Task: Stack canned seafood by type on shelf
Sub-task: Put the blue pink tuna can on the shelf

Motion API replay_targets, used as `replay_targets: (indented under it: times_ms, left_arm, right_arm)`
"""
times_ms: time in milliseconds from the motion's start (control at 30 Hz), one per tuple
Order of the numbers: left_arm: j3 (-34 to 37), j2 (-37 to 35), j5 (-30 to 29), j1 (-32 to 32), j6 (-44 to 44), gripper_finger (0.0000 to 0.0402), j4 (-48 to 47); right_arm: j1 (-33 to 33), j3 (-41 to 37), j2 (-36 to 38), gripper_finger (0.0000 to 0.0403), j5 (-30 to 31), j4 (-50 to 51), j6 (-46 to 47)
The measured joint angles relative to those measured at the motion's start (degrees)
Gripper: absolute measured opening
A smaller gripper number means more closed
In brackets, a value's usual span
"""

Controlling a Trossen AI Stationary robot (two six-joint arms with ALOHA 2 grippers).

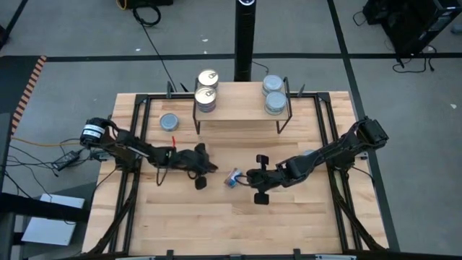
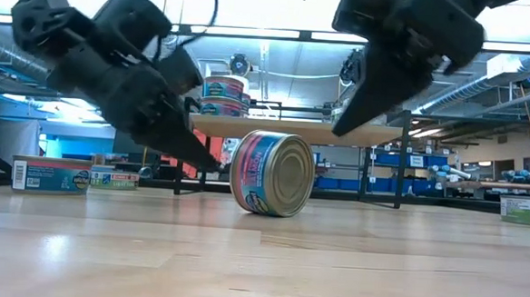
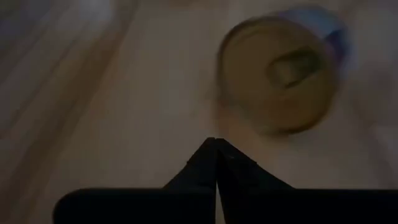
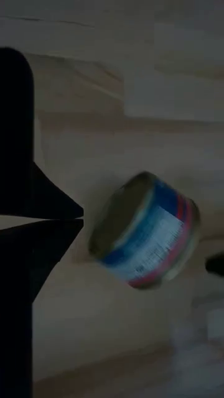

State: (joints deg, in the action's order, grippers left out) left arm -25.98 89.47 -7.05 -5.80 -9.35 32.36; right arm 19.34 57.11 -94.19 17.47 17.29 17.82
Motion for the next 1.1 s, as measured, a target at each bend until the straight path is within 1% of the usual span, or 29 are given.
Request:
replay_targets:
  times_ms: [67,200,400,667,800,933,1100]
  left_arm:
    - [2.32,0.00,2.18,0.00,0.35,0.0008,6.03]
    - [6.88,0.00,3.28,0.00,1.74,0.0008,14.96]
    - [10.94,0.04,3.28,0.17,1.80,0.0008,20.80]
    - [11.34,0.07,3.08,0.17,1.69,0.0008,21.29]
    - [11.34,0.15,3.06,0.17,1.85,0.0008,22.31]
    - [11.32,0.39,2.84,0.20,2.78,0.0008,22.88]
    - [11.32,0.91,2.52,0.20,2.78,0.0008,23.04]
  right_arm:
    - [-0.88,1.55,0.00,0.0028,0.00,1.19,-0.36]
    - [-2.52,5.22,0.02,0.0040,0.04,2.80,-3.06]
    - [-4.31,8.40,0.02,0.0076,-0.05,4.33,-7.47]
    - [-5.72,13.97,-1.41,0.0158,-1.11,9.15,-11.69]
    - [-5.72,17.53,-4.25,0.0200,-2.13,12.07,-13.88]
    - [-5.69,23.15,-8.44,0.0235,-2.13,18.92,-15.41]
    - [-5.72,32.03,-14.08,0.0265,-1.74,28.63,-18.50]
